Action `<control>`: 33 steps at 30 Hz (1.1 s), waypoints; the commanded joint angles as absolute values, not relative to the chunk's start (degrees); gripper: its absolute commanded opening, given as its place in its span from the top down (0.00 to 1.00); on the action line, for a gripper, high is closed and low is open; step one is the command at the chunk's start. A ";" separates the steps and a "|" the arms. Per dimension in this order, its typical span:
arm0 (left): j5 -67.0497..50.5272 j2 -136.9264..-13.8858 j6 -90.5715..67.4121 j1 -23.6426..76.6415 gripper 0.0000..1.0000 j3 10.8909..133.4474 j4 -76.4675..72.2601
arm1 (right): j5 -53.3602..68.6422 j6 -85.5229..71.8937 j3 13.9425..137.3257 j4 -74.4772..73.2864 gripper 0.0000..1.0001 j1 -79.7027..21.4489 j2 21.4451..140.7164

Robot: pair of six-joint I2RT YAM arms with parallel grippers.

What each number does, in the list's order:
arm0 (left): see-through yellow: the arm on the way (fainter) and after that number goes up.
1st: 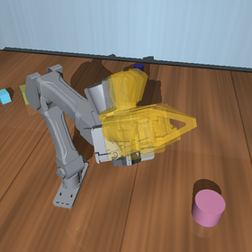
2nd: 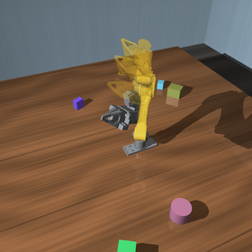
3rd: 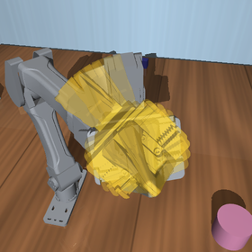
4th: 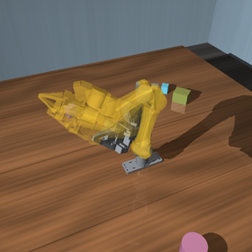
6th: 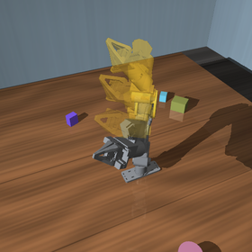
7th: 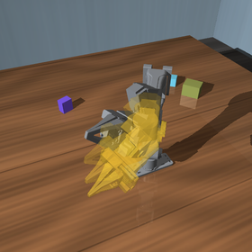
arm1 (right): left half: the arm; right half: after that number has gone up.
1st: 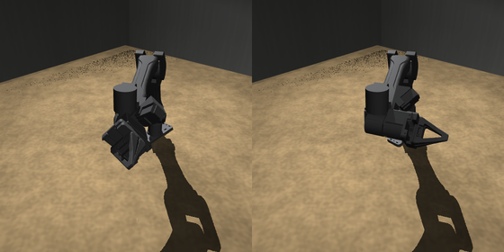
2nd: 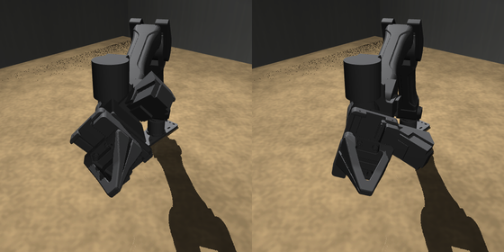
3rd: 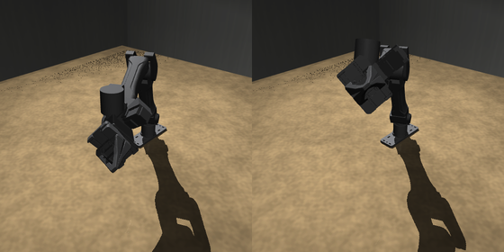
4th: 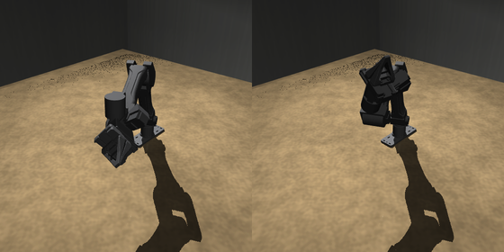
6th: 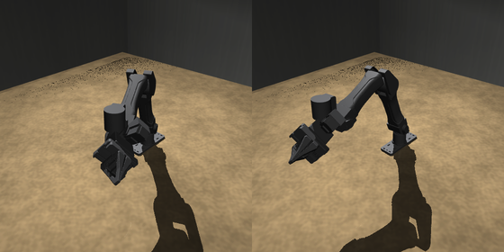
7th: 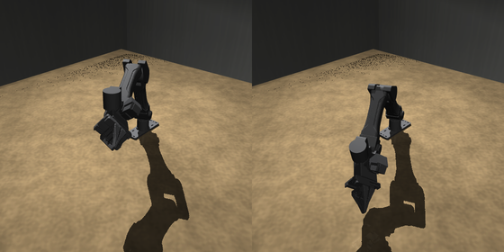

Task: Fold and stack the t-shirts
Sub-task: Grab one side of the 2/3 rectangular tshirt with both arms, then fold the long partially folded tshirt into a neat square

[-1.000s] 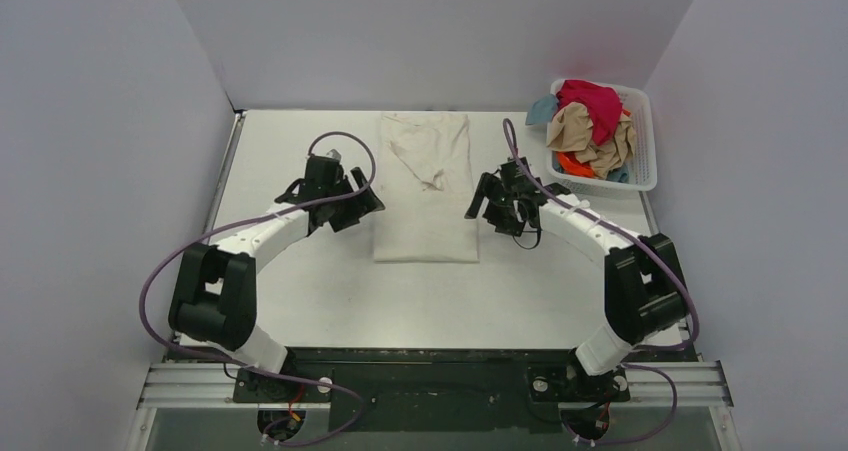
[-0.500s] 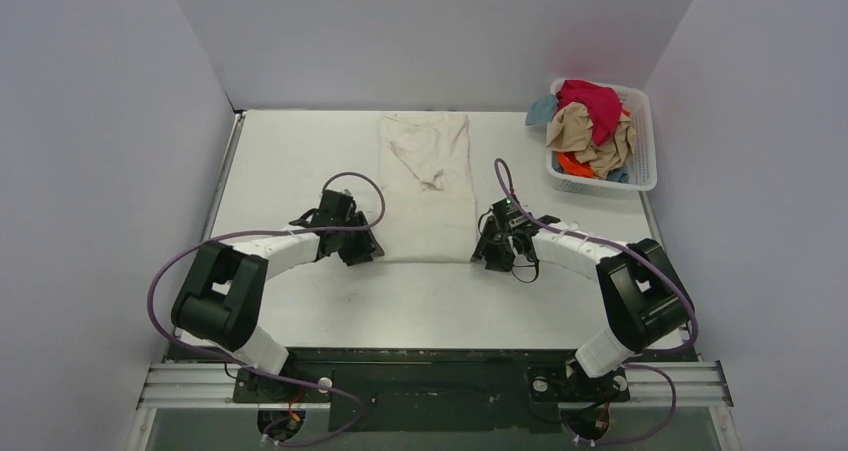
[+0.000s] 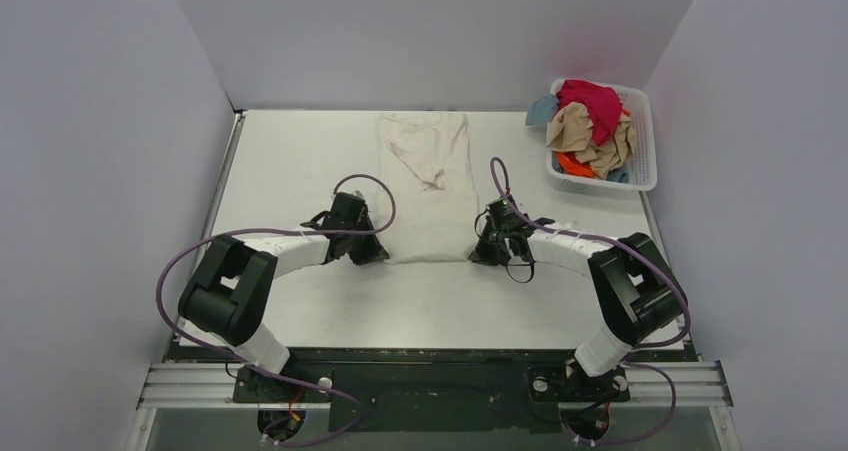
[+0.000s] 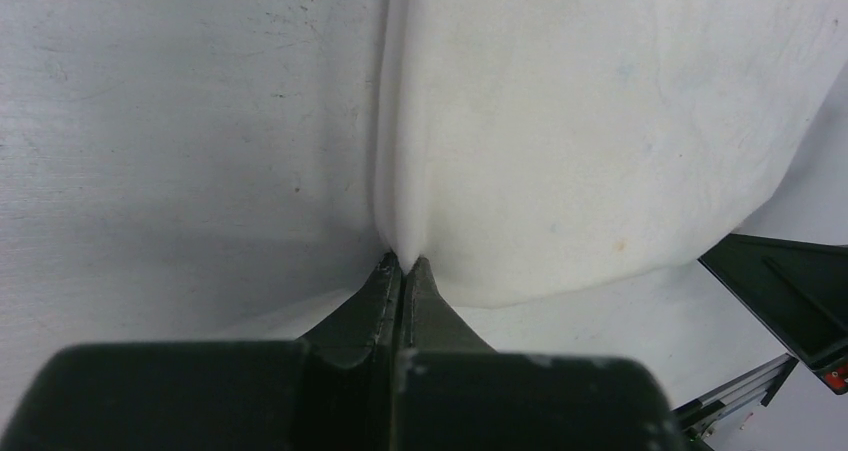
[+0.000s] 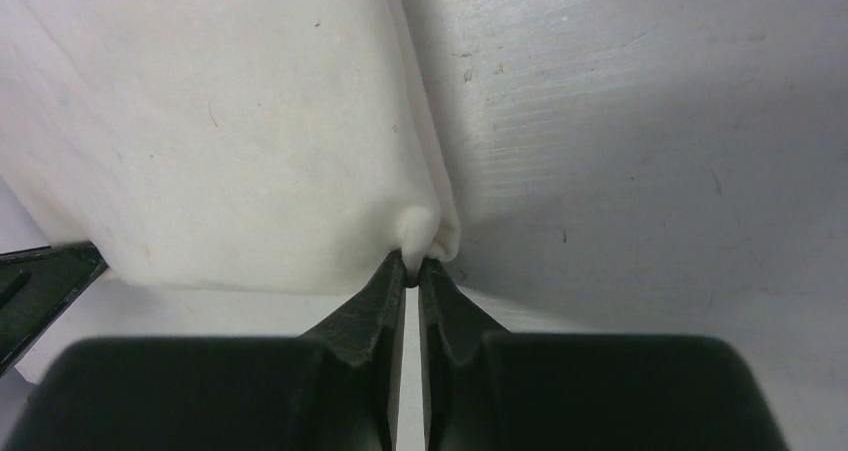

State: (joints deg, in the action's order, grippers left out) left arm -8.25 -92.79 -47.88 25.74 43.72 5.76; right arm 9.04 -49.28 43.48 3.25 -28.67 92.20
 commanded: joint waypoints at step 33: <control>7.88 -38.68 -57.05 41.87 1.00 43.60 43.88 | -0.66 -47.81 50.40 -35.16 1.00 -50.37 52.06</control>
